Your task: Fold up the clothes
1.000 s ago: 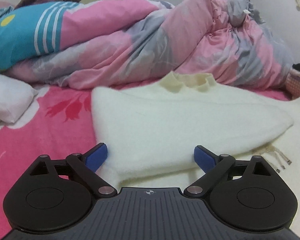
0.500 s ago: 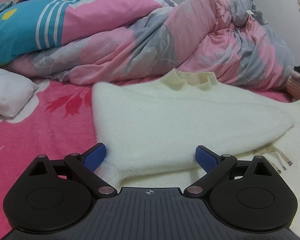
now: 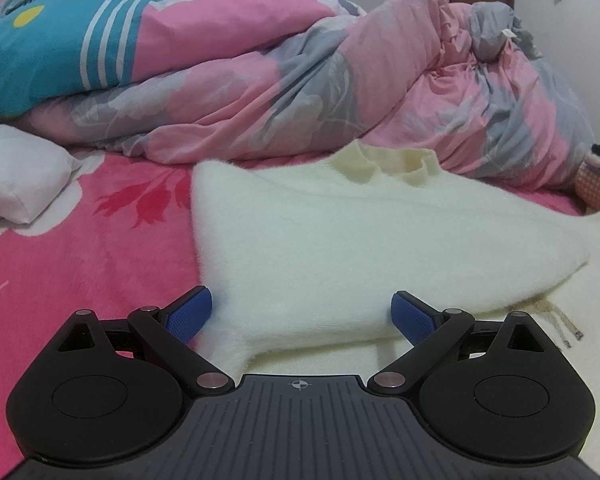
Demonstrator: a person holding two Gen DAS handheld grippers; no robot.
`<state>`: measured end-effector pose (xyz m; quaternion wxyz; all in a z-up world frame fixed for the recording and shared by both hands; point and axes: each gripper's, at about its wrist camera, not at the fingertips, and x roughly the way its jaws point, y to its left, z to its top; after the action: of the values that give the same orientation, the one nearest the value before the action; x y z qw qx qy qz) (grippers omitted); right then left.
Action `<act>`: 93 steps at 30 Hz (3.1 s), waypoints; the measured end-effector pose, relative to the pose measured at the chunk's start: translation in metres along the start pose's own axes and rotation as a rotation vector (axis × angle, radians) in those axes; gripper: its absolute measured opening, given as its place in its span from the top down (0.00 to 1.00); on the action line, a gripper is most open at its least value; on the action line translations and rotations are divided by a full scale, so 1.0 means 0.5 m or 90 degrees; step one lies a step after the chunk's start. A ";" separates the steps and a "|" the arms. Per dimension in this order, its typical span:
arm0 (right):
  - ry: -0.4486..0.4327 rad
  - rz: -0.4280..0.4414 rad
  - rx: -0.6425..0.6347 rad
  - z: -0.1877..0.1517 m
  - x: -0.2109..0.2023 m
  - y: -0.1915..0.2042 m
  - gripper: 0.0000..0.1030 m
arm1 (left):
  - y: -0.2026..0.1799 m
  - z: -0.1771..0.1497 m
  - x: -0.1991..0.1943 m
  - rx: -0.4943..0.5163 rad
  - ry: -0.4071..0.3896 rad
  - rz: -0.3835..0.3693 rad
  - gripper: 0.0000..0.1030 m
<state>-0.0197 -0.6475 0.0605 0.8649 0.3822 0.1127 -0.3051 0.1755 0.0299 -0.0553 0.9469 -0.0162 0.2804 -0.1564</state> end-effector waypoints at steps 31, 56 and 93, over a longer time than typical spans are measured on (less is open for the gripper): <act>-0.022 0.130 -0.170 -0.017 -0.096 0.173 1.00 | 0.006 0.000 0.002 -0.014 0.004 -0.001 0.05; 0.064 -0.030 -0.189 0.024 0.085 0.082 0.66 | 0.015 -0.002 0.007 -0.035 0.015 -0.009 0.04; 0.208 0.501 -0.636 -0.641 -0.205 1.080 0.94 | 0.037 -0.010 -0.007 -0.079 0.027 -0.037 0.04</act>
<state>0.2434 -0.0867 0.2054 0.9571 -0.0111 0.2225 0.1851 0.1754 0.0490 -0.0595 0.9329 -0.0796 0.3094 -0.1663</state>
